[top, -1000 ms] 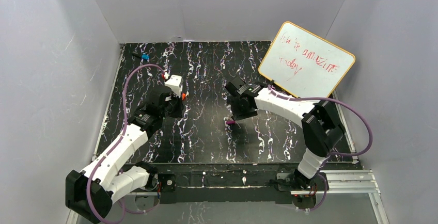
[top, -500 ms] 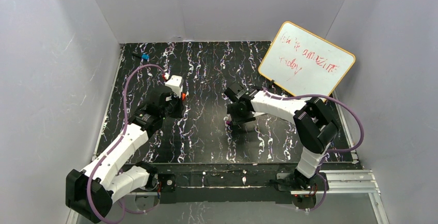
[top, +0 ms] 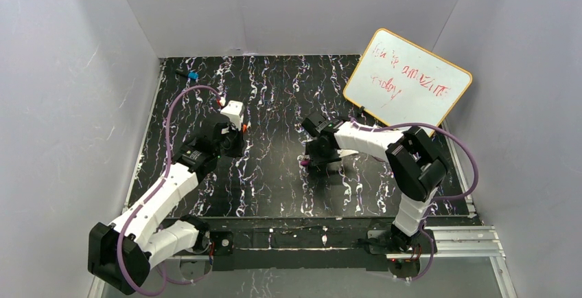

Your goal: Insert the pens into the pen caps

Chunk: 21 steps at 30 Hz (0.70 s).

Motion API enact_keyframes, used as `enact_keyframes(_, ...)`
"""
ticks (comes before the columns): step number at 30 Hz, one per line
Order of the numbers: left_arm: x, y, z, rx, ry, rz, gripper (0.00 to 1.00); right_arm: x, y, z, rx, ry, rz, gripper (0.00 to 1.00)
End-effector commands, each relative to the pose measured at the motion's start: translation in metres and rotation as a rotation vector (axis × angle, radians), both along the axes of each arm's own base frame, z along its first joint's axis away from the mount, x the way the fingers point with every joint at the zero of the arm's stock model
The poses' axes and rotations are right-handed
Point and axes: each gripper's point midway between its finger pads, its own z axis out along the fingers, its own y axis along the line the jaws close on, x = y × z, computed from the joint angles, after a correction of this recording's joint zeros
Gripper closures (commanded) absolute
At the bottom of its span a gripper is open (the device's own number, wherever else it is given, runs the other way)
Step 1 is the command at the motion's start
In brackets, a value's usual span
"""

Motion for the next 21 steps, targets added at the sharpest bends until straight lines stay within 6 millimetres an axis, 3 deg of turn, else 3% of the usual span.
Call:
enact_keyframes(1,-0.003,0.003,-0.007,0.013,0.022,0.003,1.00,0.001,-0.004,-0.009,-0.011,0.032,-0.073,0.56)
enact_keyframes(13,-0.003,0.003,-0.009,0.016,0.026,-0.001,1.00,0.000,-0.004,-0.023,-0.012,0.078,-0.066,0.55)
enact_keyframes(21,-0.003,0.003,-0.010,0.021,0.029,-0.001,1.00,-0.009,0.002,-0.022,0.010,0.161,-0.035,0.71)
